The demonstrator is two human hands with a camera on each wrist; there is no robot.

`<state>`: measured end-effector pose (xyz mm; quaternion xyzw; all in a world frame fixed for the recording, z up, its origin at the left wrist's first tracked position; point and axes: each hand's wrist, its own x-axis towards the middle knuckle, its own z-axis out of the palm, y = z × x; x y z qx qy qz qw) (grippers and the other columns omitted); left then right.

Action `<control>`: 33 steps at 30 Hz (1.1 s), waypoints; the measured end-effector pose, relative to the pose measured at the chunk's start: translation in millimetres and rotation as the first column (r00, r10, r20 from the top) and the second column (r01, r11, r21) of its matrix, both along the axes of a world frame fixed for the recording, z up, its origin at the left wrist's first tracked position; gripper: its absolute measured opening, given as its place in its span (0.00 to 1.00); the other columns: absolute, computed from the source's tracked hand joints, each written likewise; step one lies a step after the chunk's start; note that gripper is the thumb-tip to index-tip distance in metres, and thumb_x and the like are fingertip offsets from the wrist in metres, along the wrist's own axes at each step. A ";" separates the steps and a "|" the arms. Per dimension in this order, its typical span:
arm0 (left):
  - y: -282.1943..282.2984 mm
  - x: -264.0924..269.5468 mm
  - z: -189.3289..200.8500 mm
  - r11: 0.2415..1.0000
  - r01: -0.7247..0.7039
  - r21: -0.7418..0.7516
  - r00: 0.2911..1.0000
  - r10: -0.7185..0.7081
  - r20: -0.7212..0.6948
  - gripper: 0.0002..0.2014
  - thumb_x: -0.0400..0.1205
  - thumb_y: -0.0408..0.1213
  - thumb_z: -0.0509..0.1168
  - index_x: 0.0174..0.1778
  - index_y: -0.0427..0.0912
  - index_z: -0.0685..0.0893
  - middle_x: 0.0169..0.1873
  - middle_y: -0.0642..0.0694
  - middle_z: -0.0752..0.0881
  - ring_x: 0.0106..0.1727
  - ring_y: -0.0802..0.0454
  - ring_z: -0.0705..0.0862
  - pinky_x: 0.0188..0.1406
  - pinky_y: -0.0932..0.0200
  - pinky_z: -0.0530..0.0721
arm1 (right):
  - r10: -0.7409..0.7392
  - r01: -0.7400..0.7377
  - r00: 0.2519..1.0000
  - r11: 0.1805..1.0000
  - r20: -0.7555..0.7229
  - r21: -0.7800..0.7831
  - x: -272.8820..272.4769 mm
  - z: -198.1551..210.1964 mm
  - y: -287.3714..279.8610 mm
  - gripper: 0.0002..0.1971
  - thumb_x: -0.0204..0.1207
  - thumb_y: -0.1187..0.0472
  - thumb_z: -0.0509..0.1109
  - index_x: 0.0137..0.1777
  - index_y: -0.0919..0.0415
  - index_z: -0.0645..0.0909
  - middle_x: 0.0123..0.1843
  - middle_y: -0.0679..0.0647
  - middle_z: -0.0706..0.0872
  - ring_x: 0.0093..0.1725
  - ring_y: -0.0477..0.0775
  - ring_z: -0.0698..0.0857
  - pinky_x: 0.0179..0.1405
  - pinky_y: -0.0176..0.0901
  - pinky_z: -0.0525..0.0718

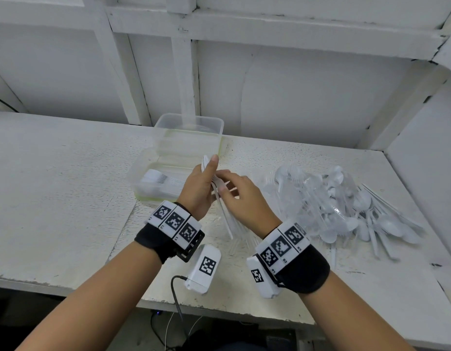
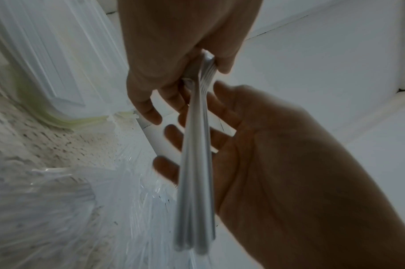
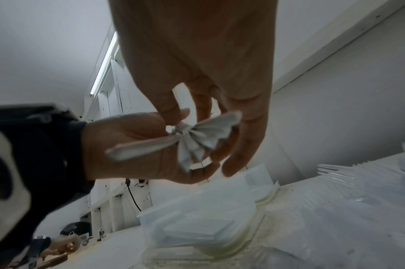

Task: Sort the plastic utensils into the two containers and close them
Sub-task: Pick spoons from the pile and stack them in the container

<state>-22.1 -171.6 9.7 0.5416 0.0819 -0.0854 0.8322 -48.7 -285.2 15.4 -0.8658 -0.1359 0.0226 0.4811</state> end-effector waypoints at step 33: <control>118.0 50.4 30.6 0.594 -0.037 0.804 0.994 -0.062 0.091 0.17 0.86 0.47 0.53 0.57 0.41 0.81 0.50 0.46 0.84 0.49 0.49 0.79 0.45 0.56 0.79 | 0.137 -0.097 0.987 0.922 0.081 -0.375 75.7 27.6 33.6 0.16 0.83 0.64 0.58 0.69 0.61 0.75 0.57 0.60 0.83 0.49 0.55 0.79 0.44 0.41 0.74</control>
